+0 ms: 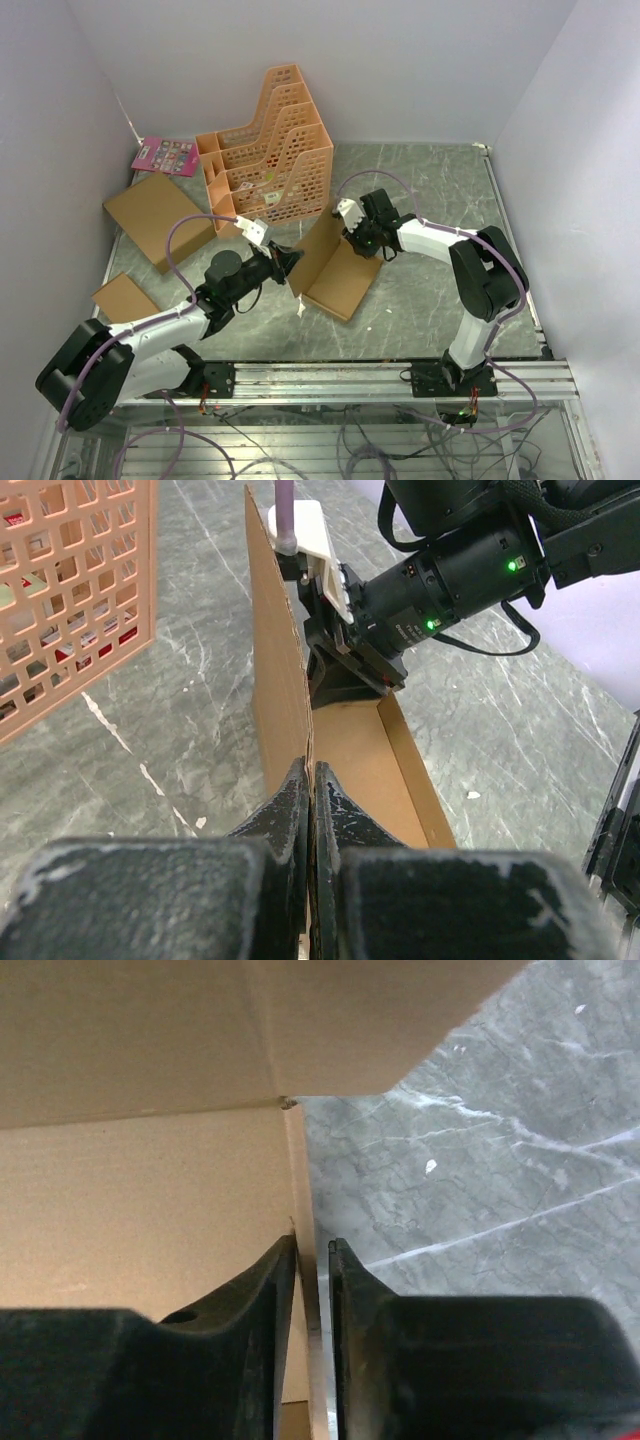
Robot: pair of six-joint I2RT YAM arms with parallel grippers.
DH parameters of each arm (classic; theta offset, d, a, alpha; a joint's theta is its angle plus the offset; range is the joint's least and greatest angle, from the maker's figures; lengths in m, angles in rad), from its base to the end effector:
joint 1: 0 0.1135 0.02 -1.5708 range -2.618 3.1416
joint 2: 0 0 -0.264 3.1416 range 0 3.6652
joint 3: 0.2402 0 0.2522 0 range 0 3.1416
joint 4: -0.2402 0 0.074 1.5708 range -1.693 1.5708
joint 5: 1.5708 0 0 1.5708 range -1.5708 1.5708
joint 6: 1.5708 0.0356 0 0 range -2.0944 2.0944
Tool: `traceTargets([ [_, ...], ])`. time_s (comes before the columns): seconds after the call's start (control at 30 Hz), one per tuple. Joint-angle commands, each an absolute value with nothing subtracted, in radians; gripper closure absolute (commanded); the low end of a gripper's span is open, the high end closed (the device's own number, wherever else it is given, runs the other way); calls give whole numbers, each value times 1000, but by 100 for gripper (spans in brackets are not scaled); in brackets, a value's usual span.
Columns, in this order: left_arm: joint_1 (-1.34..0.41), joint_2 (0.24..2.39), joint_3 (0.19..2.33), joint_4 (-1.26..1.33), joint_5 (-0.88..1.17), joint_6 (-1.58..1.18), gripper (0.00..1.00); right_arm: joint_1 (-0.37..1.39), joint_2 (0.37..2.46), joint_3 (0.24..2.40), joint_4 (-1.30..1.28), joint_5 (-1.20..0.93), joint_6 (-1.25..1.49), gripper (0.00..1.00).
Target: Fold the paper box
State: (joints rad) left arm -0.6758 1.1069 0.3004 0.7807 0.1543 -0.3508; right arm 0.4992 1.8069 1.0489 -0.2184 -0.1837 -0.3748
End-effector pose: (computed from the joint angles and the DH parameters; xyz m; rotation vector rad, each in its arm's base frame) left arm 0.1712 -0.1443 0.2115 0.3943 1.6273 -0.9115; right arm 0.3147 0.1790 0.1550 -1.1425 2.2761 0.2825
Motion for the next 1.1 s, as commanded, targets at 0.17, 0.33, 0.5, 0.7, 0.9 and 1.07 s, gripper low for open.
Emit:
traceTargets([
  [0.17,-684,1057,351,686,228,-256,93,408,1627,1007,-264,-377,-434,52],
  [0.33,-684,1044,371,644,266,-187,93,279,1502,1008,-334,-638,-524,48],
  [0.5,-683,1025,430,560,309,-65,93,142,1344,899,-243,-873,-546,43],
  [0.7,-680,1035,516,449,360,92,93,52,1150,700,-72,-1031,-709,5],
  [0.9,-679,1075,593,360,450,205,93,32,1238,780,-212,-1132,-817,7],
  [1.07,-680,1129,654,300,520,242,93,21,1403,1024,-498,-1154,-948,21],
])
